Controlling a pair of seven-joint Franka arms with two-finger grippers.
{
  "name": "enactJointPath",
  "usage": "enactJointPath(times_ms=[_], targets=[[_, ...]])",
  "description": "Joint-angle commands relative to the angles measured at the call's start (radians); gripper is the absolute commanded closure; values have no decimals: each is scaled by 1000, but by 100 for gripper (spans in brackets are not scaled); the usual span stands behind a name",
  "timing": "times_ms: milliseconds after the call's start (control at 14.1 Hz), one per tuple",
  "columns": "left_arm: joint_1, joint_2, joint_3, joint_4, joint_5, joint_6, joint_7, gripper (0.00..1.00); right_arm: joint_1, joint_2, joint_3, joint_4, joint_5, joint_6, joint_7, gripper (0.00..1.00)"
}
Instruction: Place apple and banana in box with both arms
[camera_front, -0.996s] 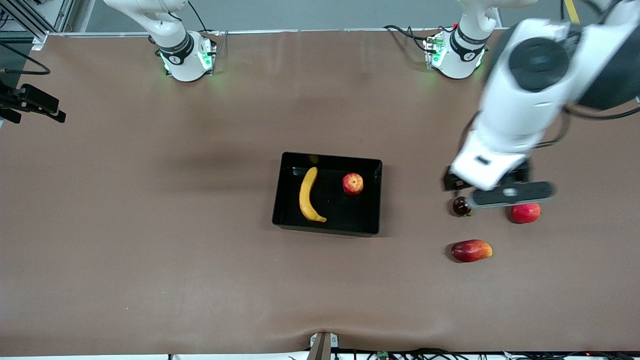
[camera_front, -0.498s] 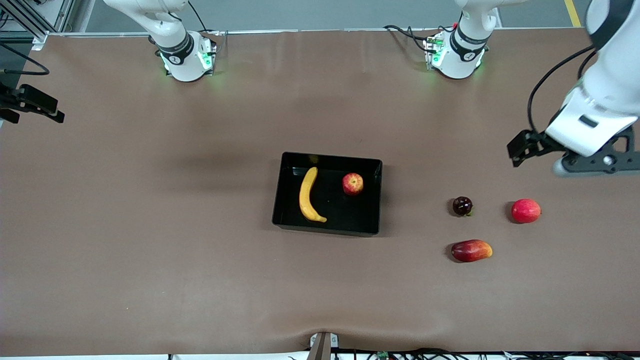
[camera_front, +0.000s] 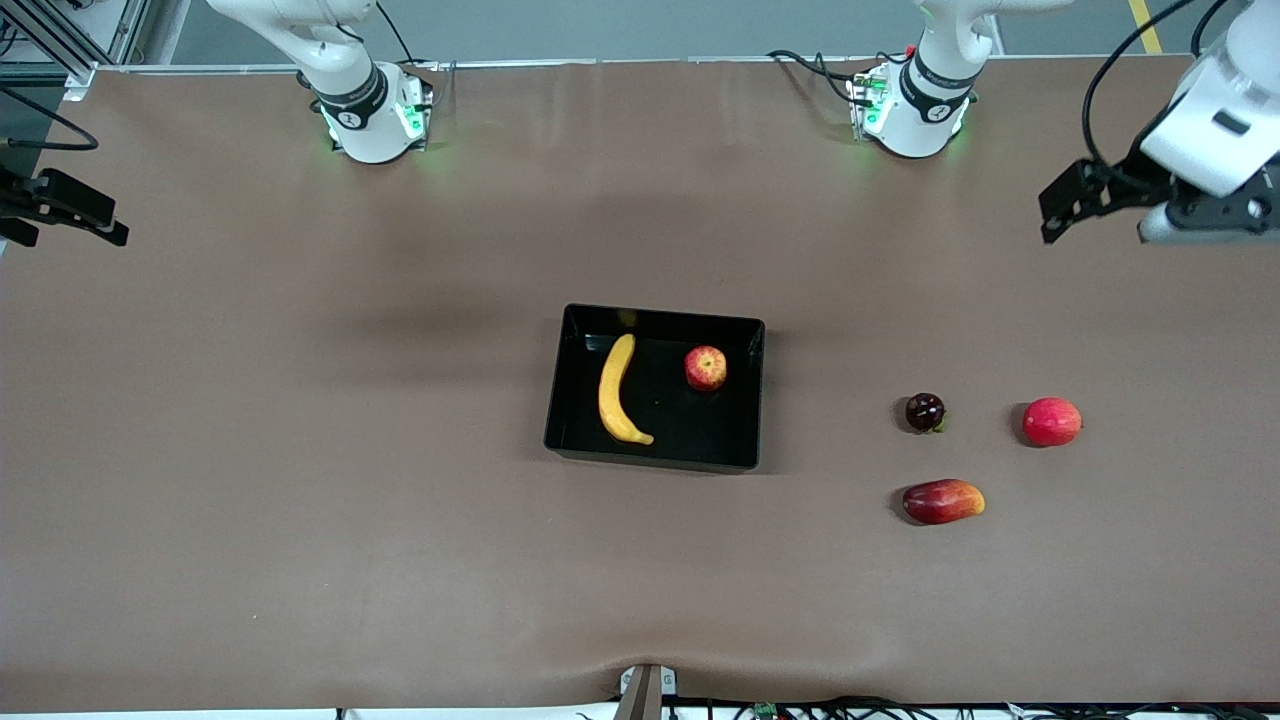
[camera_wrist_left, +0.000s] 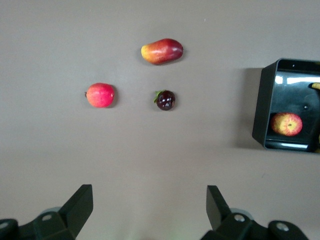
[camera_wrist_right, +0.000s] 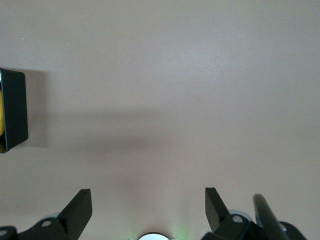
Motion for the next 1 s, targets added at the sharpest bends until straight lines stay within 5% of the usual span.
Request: enactJointPath(times_ms=[0, 925], targets=[[-58, -111, 64, -119, -17, 13, 12, 0, -12, -11, 9, -1, -13, -5, 2, 0], [-40, -16, 75, 18, -3, -7, 46, 0, -21, -11, 12, -1, -10, -8, 2, 0]])
